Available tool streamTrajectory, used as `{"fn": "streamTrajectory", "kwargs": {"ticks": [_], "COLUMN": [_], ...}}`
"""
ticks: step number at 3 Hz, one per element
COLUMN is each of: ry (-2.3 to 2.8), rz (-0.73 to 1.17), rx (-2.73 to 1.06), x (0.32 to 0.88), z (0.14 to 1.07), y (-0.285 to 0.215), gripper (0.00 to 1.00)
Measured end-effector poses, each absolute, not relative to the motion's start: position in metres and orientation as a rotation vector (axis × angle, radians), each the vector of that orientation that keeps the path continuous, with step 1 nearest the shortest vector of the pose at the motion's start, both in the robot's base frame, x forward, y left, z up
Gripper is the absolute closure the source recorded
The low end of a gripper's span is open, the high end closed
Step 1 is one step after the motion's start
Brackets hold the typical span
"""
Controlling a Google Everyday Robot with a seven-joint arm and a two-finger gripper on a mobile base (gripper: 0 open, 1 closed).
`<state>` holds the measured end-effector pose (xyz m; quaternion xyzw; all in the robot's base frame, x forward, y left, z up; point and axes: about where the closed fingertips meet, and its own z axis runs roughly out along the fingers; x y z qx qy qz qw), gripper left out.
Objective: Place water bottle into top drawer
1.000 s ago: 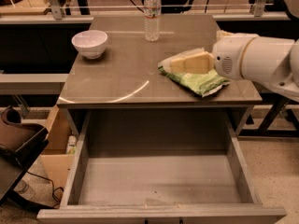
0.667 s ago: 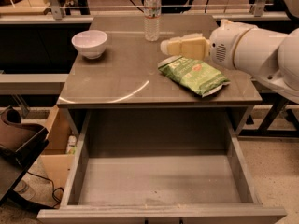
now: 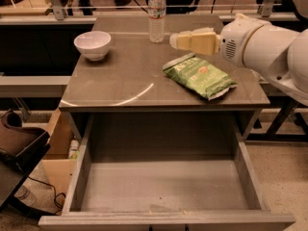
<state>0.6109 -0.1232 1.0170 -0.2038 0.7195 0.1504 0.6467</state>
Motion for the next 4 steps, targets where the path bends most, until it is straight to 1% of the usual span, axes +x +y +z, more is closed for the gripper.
{"fn": "streamTrajectory", "kwargs": {"ticks": [1, 2, 3, 4], "ry": [1.611, 1.577, 1.557, 1.560], "rz": [0.364, 0.392, 0.401, 0.374], "rx": [-0.416, -0.317, -0.260, -0.270], "x": [0.632, 0.681, 0.730, 0.771], "z": [1.007, 0.991, 0.984, 0.985], "y": [-0.116, -0.112, -0.097, -0.089], "gripper": [0.00, 0.00, 0.00, 0.00]}}
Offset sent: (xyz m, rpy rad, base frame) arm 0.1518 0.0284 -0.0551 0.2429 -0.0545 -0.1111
